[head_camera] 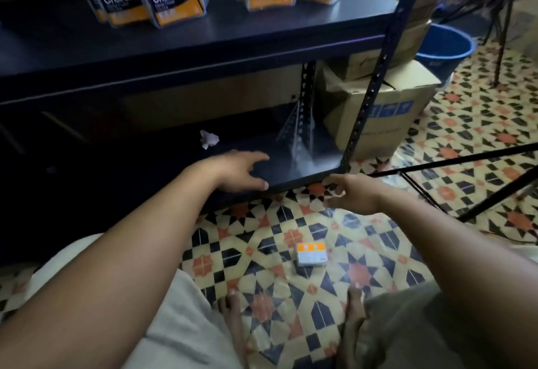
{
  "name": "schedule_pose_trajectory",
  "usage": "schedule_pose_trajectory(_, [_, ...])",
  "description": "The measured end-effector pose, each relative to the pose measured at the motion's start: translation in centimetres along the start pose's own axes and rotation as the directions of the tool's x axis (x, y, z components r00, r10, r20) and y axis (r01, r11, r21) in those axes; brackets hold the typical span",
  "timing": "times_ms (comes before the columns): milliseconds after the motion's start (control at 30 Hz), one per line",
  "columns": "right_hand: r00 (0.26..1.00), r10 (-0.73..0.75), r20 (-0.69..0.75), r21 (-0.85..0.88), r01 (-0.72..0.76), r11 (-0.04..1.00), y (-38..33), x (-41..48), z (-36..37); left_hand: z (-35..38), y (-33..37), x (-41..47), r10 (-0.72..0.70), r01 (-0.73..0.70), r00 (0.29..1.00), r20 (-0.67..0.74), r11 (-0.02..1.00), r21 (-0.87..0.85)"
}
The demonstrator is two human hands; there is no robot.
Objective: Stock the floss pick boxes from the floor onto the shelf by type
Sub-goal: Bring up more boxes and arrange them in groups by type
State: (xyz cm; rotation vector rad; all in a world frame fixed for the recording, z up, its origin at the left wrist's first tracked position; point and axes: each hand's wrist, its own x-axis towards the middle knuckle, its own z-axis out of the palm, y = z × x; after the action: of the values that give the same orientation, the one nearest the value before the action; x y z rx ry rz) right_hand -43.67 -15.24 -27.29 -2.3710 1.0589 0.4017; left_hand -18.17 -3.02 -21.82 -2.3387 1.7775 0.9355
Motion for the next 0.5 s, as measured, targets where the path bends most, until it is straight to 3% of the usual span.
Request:
schedule_pose_trajectory(167, [0.989, 0.015, 0.148, -0.033, -0.010, 0.999, 1.5, 2.1, 5.3, 2.3, -2.3, 0.1, -0.041, 0.042, 0.997, 0.059, 0.999, -0.019])
schedule_pose_trajectory(500, [0.962, 0.062, 0.266, 0.001, -0.065, 0.998, 2.9, 7.3, 14.7, 7.7, -7.0, -1.1, -0.163, 0.167, 0.981, 0.105, 0.985, -0.040])
